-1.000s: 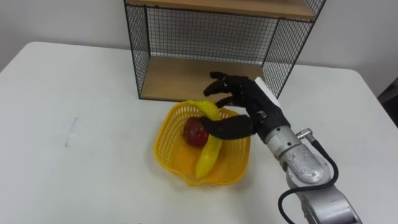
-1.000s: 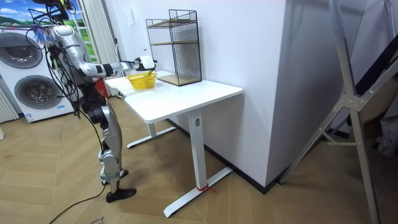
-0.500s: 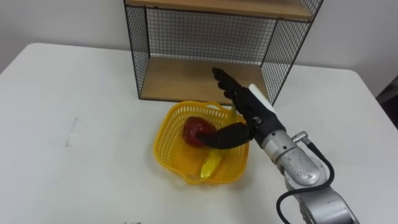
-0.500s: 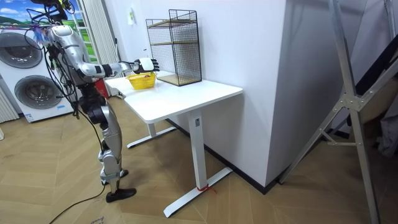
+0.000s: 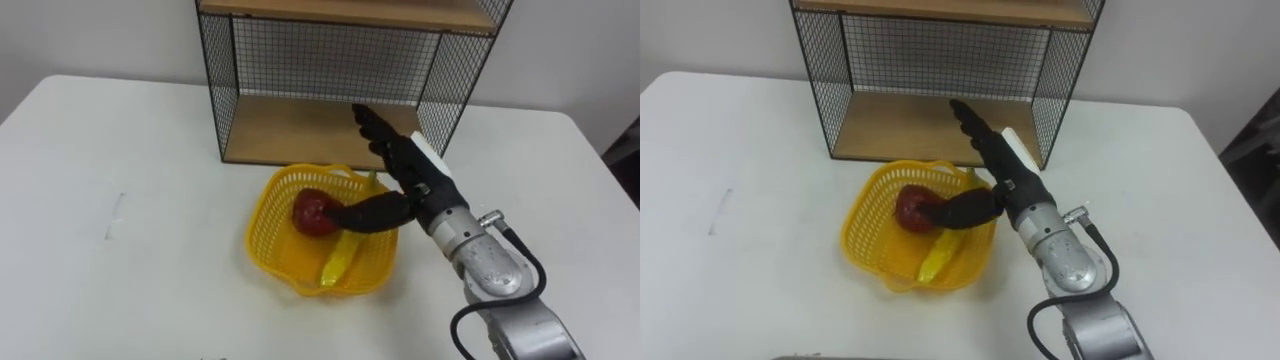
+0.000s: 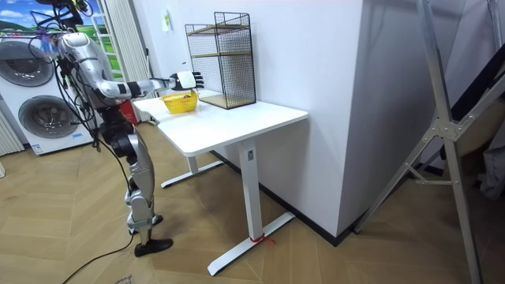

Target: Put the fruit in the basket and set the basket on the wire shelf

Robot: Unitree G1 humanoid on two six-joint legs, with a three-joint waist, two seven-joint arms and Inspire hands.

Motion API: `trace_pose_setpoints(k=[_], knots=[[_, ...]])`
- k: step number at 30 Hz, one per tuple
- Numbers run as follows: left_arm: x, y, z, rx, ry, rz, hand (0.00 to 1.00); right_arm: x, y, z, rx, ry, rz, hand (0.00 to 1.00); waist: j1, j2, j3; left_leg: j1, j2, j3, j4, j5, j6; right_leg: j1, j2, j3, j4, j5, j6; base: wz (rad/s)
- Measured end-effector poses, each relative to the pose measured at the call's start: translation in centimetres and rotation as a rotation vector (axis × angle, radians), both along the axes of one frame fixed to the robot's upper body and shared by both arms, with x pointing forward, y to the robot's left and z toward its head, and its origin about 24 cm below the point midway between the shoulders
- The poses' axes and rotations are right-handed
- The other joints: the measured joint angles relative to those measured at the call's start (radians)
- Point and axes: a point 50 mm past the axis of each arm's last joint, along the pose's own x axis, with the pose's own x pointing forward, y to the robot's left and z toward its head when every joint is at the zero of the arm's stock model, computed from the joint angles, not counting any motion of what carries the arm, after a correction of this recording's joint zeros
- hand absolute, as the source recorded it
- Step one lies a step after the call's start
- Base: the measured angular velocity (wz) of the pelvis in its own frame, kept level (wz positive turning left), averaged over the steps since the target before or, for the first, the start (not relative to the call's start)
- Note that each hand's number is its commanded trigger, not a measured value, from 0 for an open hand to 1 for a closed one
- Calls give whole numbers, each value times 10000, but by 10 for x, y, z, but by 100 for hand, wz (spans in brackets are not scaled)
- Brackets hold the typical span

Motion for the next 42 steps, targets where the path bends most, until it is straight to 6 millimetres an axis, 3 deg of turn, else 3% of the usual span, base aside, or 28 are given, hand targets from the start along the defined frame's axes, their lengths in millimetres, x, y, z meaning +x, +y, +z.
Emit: trace_pose_setpoints(k=[5, 11, 15, 19, 26, 31, 34, 37, 42], knots=[[-26, 11, 2, 446, -173, 3157, 0, 3, -30, 10, 1218, -272, -1623, 0, 23, 194, -52, 31, -1, -15, 5, 1, 1, 5, -7, 40, 12, 0, 0, -1], [-57, 36, 12, 2461, -738, 8487, 0, -16, -68, 29, 2033, -1191, -3756, 0, 58, 258, -64, 40, 3, -7, -23, 4, 4, -21, -5, 58, 6, -1, 0, -1], [-49, 61, 24, 3939, -2284, 12372, 0, -27, -93, 25, 2324, -1150, -5425, 0, 86, 280, -71, 64, 18, -103, -24, 8, 11, 35, -34, 56, 6, -1, 1, 5], [-22, 95, 54, 5348, -4952, 14771, 0, -45, -117, 19, 1923, -945, -6795, 0, 149, 390, -98, 163, 5, -9, -129, 41, 32, 40, -71, 98, 38, -11, 18, -5], [31, 123, 122, 7641, -9175, 15472, 0, -66, -135, 15, 1596, -1136, -8486, 0, 342, 677, -132, 176, -13, 148, -195, 49, 46, -139, -103, 215, 201, -41, 43, -9], [53, 127, 177, 9571, -11965, 14447, 0, -74, -139, 13, 531, -1254, -8820, 0, 464, 655, -125, 145, -32, 147, -234, 50, 48, -257, -99, 250, 178, -66, 59, 0], [62, 127, 201, 9620, -13444, 14336, 0, -76, -138, 12, 569, -1298, -8810, 0, 564, 636, -123, 179, -94, 141, -242, 49, 48, -221, -96, 304, 176, -96, 71, 0], [70, 123, 226, 9681, -14938, 14060, 0, -78, -140, 14, 593, -1520, -8817, 0, 437, 683, -96, 163, -150, 36, -232, 48, 52, -113, -140, 172, 162, -122, 101, 11], [87, 113, 246, 9045, -16402, 13316, 0, -77, -136, 11, 752, -1372, -8492, 0, 264, 736, -47, 163, -174, -145, -150, 48, 54, -23, -156, -1, 153, -137, 122, 10]])
